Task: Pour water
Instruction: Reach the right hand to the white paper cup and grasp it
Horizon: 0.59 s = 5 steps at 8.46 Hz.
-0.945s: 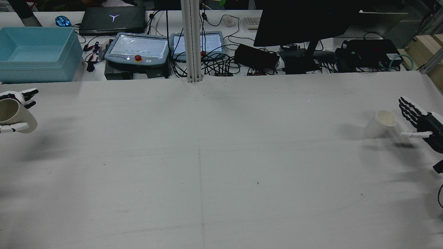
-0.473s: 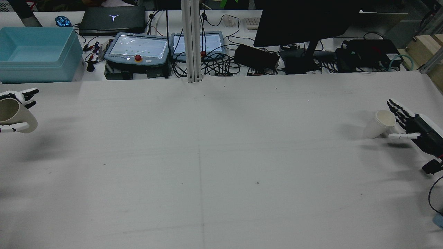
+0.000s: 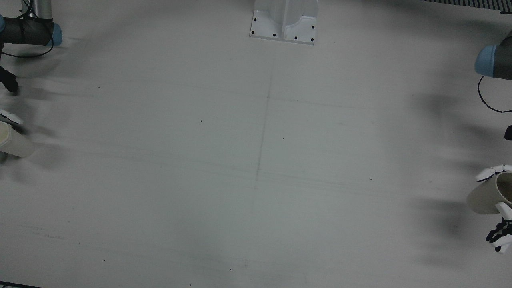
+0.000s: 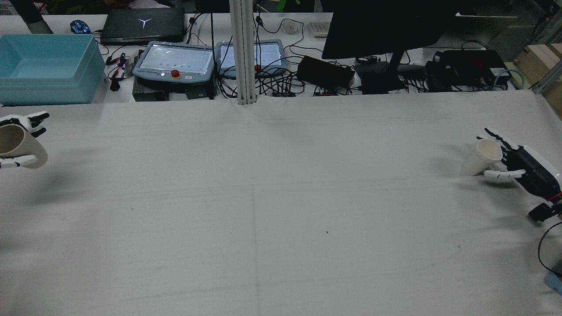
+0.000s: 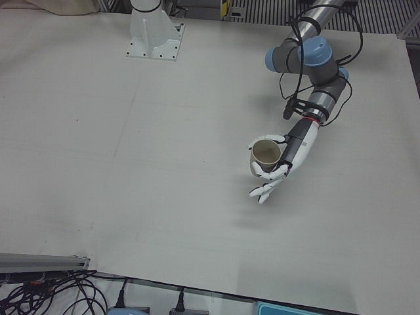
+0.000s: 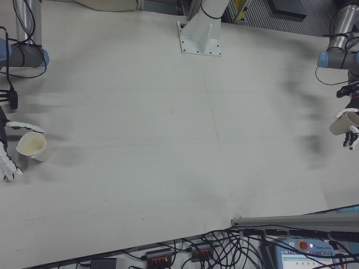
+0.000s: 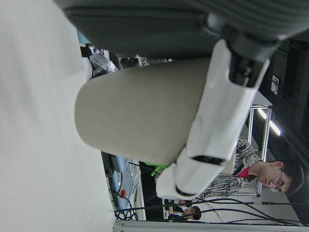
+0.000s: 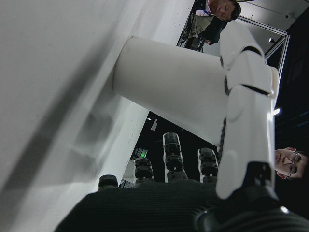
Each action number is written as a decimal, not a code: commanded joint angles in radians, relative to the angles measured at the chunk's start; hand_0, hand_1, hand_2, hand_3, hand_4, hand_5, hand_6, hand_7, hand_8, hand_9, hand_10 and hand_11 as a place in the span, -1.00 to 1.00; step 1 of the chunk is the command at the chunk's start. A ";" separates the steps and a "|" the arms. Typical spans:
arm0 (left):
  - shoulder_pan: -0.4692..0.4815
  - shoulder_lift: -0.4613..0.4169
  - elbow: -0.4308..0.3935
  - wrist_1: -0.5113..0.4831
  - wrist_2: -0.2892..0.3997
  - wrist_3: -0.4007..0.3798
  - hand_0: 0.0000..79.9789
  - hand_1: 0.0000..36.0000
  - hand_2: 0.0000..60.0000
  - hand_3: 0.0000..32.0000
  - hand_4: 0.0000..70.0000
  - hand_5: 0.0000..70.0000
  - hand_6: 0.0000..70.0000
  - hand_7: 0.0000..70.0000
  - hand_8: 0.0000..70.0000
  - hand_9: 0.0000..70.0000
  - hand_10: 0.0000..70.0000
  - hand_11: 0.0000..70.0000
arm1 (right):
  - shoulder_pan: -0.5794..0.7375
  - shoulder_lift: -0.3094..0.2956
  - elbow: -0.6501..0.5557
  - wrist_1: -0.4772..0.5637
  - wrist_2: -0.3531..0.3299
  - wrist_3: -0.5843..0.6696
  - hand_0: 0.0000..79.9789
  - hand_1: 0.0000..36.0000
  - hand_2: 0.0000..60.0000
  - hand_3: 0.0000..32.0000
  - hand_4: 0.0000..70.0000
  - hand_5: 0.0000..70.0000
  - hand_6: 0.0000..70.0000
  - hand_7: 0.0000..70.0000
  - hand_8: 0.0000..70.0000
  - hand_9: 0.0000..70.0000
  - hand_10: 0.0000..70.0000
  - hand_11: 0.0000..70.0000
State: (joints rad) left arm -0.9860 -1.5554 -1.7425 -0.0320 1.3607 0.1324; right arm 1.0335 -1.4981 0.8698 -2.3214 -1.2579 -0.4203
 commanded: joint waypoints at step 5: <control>0.001 0.000 0.000 0.003 0.001 -0.001 1.00 1.00 1.00 -1.00 -0.07 1.00 -0.47 -0.62 -0.68 -0.85 -0.83 -0.63 | -0.039 0.026 0.005 -0.001 0.030 -0.014 0.55 0.62 -0.49 -1.00 -0.90 -0.69 -0.42 -0.37 -0.68 -0.67 -1.00 -1.00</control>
State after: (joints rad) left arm -0.9855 -1.5555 -1.7426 -0.0307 1.3614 0.1319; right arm 1.0079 -1.4786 0.8741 -2.3224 -1.2553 -0.4312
